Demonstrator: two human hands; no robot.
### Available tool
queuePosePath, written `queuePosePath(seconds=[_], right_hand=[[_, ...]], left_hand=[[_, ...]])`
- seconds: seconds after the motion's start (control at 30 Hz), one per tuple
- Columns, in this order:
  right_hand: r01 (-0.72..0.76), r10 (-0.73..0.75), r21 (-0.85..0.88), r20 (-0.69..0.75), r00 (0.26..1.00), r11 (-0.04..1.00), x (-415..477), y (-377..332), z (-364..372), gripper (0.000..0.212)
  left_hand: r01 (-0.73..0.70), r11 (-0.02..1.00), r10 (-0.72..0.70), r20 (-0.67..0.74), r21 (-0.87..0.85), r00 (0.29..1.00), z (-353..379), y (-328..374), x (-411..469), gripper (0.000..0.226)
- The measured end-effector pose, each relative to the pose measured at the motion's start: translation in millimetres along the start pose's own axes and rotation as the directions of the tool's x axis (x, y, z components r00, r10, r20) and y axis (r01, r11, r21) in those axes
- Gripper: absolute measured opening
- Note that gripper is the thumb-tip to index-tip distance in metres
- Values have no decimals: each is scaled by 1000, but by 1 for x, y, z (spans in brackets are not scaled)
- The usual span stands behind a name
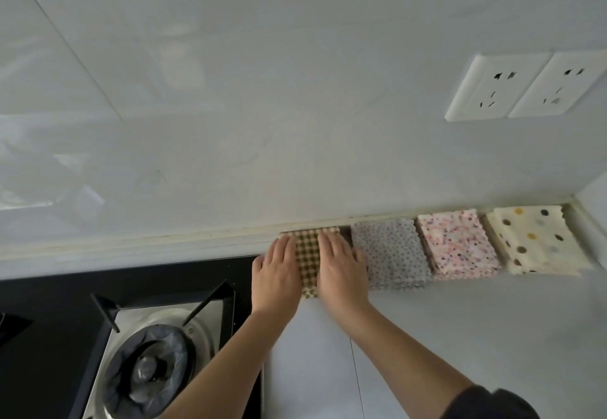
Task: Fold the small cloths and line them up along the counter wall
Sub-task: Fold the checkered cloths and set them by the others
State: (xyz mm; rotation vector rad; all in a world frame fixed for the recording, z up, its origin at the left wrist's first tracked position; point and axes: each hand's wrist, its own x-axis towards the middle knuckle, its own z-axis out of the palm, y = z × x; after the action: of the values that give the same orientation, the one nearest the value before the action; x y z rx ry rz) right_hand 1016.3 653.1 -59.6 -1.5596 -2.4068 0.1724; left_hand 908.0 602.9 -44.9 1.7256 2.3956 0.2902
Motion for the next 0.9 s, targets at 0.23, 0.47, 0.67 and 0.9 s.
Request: queuePosePath(seconds=[0.23, 0.47, 0.67, 0.9], right_hand=[[143, -62, -179, 393, 917, 973, 2, 5, 12, 61], [125, -41, -154, 456, 889, 980, 5, 0, 0, 63], [40, -64, 186, 127, 990, 982, -55, -25, -43, 56], [-73, -8, 491, 160, 987, 868, -173, -103, -74, 50]], left_hand=[[-66, 968, 6, 238, 243, 971, 19, -5, -3, 62], [-27, 976, -36, 285, 215, 958, 6, -3, -3, 67], [19, 979, -13, 30, -205, 999, -43, -18, -66, 51], [-39, 919, -31, -170, -393, 985, -88, -97, -190, 27]])
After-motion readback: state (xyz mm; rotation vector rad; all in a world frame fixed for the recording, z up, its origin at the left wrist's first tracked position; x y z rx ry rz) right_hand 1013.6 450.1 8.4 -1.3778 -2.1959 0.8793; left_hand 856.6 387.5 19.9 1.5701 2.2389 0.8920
